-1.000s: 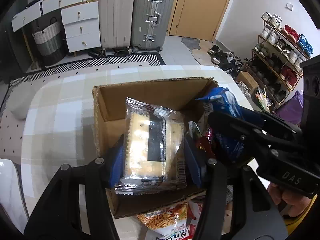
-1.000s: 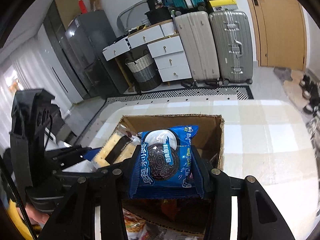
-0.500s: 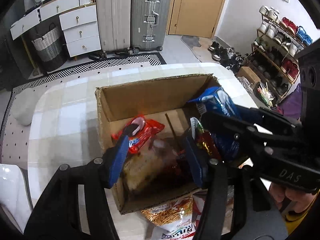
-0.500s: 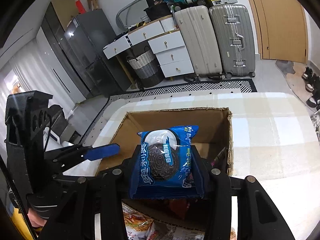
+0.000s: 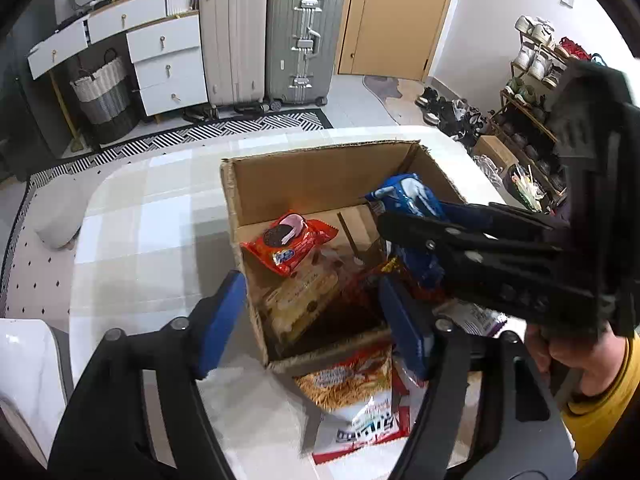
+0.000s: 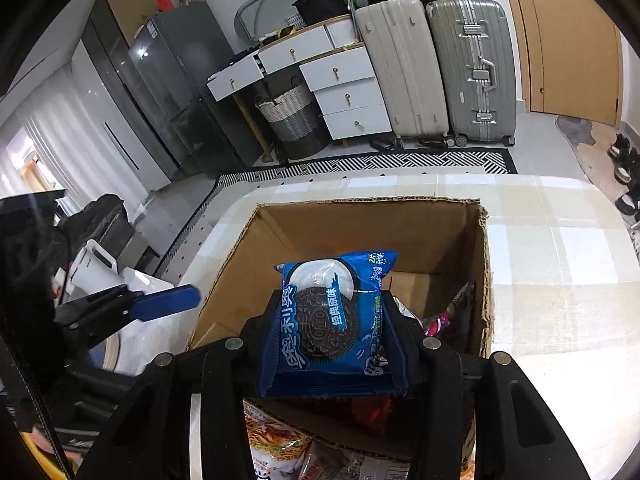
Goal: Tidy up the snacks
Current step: 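Withdraw both tools from the box back toward the remaining snacks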
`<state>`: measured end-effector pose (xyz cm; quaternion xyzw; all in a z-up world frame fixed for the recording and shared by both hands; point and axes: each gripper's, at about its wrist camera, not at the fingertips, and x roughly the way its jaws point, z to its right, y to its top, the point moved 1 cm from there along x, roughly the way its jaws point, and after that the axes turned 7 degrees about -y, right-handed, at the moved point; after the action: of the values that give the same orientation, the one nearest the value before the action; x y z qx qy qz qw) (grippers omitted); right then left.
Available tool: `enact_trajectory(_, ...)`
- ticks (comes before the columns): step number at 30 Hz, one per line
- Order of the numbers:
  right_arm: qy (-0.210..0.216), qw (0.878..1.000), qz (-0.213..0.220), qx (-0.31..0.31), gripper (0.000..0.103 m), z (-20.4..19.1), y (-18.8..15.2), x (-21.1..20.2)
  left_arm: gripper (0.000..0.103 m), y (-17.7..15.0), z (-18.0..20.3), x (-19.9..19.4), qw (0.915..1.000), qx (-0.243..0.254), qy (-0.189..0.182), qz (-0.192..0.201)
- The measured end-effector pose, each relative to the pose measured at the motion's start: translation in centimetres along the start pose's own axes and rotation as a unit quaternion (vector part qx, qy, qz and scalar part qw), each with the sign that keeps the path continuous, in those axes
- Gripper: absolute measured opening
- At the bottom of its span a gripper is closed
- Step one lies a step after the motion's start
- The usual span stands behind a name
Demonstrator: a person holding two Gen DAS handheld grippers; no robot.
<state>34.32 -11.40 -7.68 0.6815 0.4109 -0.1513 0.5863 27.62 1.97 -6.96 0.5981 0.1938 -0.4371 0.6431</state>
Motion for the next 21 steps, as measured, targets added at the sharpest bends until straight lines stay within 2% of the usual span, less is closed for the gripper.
enact_trajectory(4,-0.01,1.0,-0.006,0.001,0.048,-0.3,0.0,0.2,0.074,-0.7,0.2,-2.2,0.9999,-0.003,-0.003,0.01)
enact_trajectory(9,-0.04,0.999,0.01,-0.013,0.049,-0.8,-0.1,-0.7,0.074,-1.6,0.6,-5.0,0.9999,-0.006,0.002,0.016)
enact_trajectory(12,-0.034,0.999,0.019,-0.006,0.049,-0.8,-0.2,-1.9,0.076,-2.2,1.2,-7.0,0.9997,-0.003,0.007,0.023)
enact_trajectory(14,-0.026,0.999,0.029,0.001,0.049,-0.9,-0.5,-3.3,0.079,-2.6,1.8,-8.6,0.9994,0.001,0.01,0.032)
enact_trajectory(21,-0.007,0.996,0.084,-0.004,0.05,-2.4,-2.4,-10.4,0.079,-5.1,4.9,-14.4,0.9973,0.014,0.02,0.069)
